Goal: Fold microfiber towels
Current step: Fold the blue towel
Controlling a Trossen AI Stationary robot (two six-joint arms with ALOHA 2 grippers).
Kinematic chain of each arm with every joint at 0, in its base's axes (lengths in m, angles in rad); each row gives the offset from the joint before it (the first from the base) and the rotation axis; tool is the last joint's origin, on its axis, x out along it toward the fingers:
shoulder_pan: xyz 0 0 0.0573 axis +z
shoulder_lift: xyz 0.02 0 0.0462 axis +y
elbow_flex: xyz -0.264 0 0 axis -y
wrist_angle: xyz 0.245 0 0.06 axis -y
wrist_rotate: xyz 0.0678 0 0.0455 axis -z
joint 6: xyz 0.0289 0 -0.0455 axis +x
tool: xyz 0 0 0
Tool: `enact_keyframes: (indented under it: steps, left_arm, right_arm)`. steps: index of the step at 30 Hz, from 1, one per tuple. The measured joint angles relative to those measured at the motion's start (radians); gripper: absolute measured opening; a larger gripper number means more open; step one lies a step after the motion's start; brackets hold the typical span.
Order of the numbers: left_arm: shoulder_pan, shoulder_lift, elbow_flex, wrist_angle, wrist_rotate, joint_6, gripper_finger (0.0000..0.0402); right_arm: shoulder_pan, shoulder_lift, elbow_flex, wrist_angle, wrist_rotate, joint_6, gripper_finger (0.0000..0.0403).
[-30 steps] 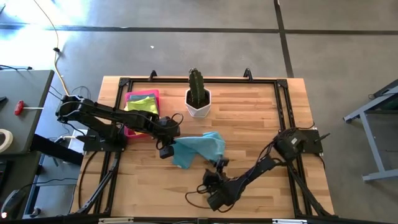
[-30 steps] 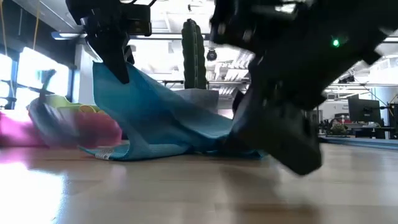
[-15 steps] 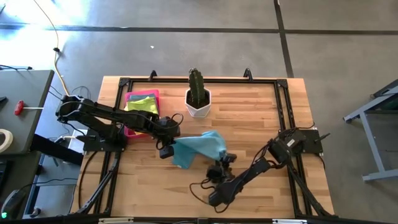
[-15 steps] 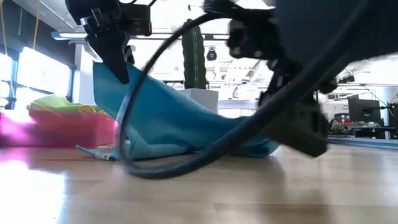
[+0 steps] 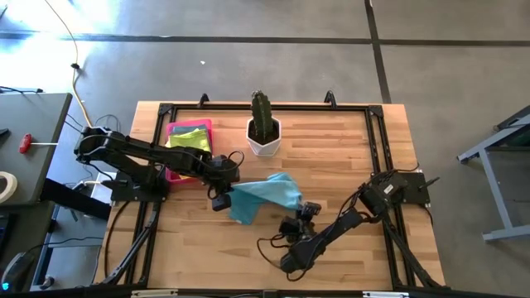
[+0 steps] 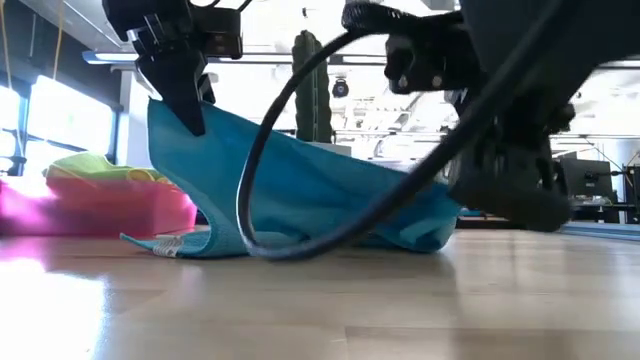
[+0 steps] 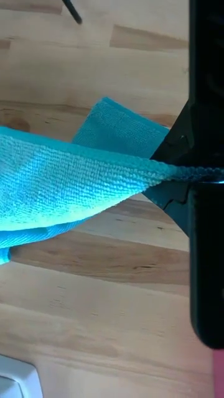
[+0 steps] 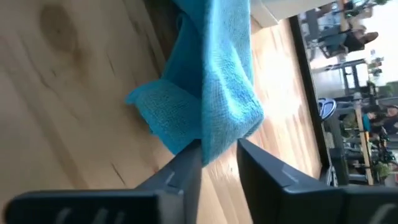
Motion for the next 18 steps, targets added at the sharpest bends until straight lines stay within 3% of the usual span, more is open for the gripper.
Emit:
enact_keyframes:
  steps: [6, 12, 18]
  left_arm:
    - [-0.001, 0.000, 0.000, 0.000, 0.067, -0.010, 0.0000]
    - [-0.053, 0.000, 0.000, 0.001, 0.138, -0.054, 0.0000]
    - [-0.145, -0.021, 0.032, -0.007, 0.130, -0.090, 0.0000]
  right_arm:
    - [0.006, -0.082, 0.000, -0.001, -0.034, -0.032, 0.0010]
    - [0.029, -0.176, 0.000, -0.001, -0.037, -0.040, 0.0004]
    - [0.052, -0.262, 0.001, 0.038, -0.053, -0.035, 0.0001]
